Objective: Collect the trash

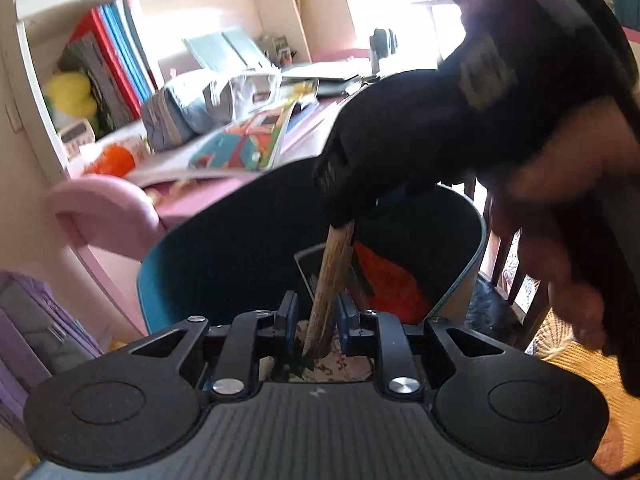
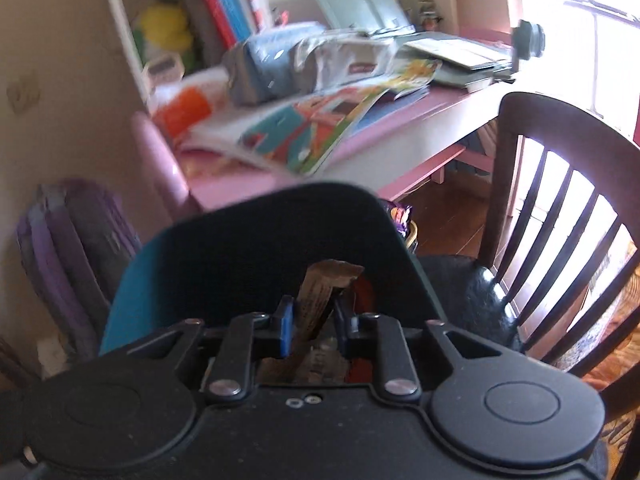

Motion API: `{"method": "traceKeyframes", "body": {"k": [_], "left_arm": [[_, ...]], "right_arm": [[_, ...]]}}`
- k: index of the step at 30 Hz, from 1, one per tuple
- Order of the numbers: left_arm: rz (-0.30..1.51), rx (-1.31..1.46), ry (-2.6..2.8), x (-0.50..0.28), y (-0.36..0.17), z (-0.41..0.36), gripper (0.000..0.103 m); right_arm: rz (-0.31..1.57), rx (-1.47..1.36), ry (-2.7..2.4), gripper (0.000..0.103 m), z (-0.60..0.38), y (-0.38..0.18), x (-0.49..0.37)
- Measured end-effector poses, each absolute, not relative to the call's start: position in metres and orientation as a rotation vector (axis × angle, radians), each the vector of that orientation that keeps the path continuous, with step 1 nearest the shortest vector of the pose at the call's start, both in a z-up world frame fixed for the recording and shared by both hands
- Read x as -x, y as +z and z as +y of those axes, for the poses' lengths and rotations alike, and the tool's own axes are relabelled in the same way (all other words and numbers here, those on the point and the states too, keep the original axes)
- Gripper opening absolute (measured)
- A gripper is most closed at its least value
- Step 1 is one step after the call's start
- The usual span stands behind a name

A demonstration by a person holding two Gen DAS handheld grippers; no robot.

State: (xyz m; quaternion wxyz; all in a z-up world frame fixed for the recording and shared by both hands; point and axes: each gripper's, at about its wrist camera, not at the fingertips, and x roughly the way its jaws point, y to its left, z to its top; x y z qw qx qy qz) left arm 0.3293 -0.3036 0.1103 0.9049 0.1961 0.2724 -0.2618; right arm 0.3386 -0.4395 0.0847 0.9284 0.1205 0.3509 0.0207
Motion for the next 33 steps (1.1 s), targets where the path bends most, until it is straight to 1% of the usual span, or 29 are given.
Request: {"method": "traceKeyframes", "body": {"k": [3,7,12,16,17,18,19,20,21,22,23,24,27,28,30,33], "left_arm": [[0.579,-0.371,-0.539,-0.335,0.107,-0.299,0.019],[0.604,-0.324,-0.535,-0.337,0.107,-0.291,0.019],[0.622,-0.259,-0.529,-0.331,0.114,-0.275,0.02],[0.618,-0.227,-0.514,-0.32,0.123,-0.262,0.02],[0.615,-0.22,-0.507,-0.318,0.125,-0.259,0.022],[0.61,-0.213,-0.502,-0.315,0.128,-0.255,0.027],[0.604,-0.204,-0.498,-0.311,0.13,-0.251,0.03],[0.595,-0.198,-0.494,-0.307,0.133,-0.248,0.035],[0.586,-0.193,-0.489,-0.304,0.136,-0.244,0.042],[0.577,-0.186,-0.483,-0.301,0.139,-0.24,0.046],[0.566,-0.179,-0.475,-0.298,0.142,-0.237,0.054],[0.555,-0.172,-0.466,-0.294,0.145,-0.233,0.059],[0.53,-0.149,-0.448,-0.284,0.154,-0.22,0.06],[0.524,-0.143,-0.44,-0.281,0.157,-0.217,0.061],[0.507,-0.128,-0.428,-0.276,0.163,-0.208,0.07],[0.474,-0.114,-0.409,-0.264,0.171,-0.197,0.075]], "right_arm": [[0.723,-0.228,0.061,0.028,-0.434,0.083,-0.335],[0.712,-0.232,0.066,0.037,-0.436,0.089,-0.327],[0.687,-0.208,0.087,0.037,-0.436,0.102,-0.311],[0.66,-0.168,0.106,0.039,-0.432,0.115,-0.291],[0.649,-0.156,0.109,0.04,-0.431,0.118,-0.285],[0.64,-0.147,0.116,0.04,-0.429,0.121,-0.28],[0.631,-0.139,0.125,0.04,-0.428,0.125,-0.274],[0.621,-0.133,0.132,0.04,-0.427,0.128,-0.269],[0.606,-0.126,0.137,0.04,-0.425,0.132,-0.263],[0.591,-0.118,0.147,0.04,-0.424,0.136,-0.256],[0.58,-0.113,0.158,0.04,-0.423,0.138,-0.25],[0.567,-0.11,0.168,0.04,-0.422,0.141,-0.244],[0.532,-0.094,0.201,0.043,-0.418,0.149,-0.225],[0.519,-0.092,0.211,0.046,-0.417,0.151,-0.219],[0.495,-0.093,0.231,0.048,-0.416,0.156,-0.207],[0.461,-0.091,0.25,0.051,-0.413,0.16,-0.189]]}}
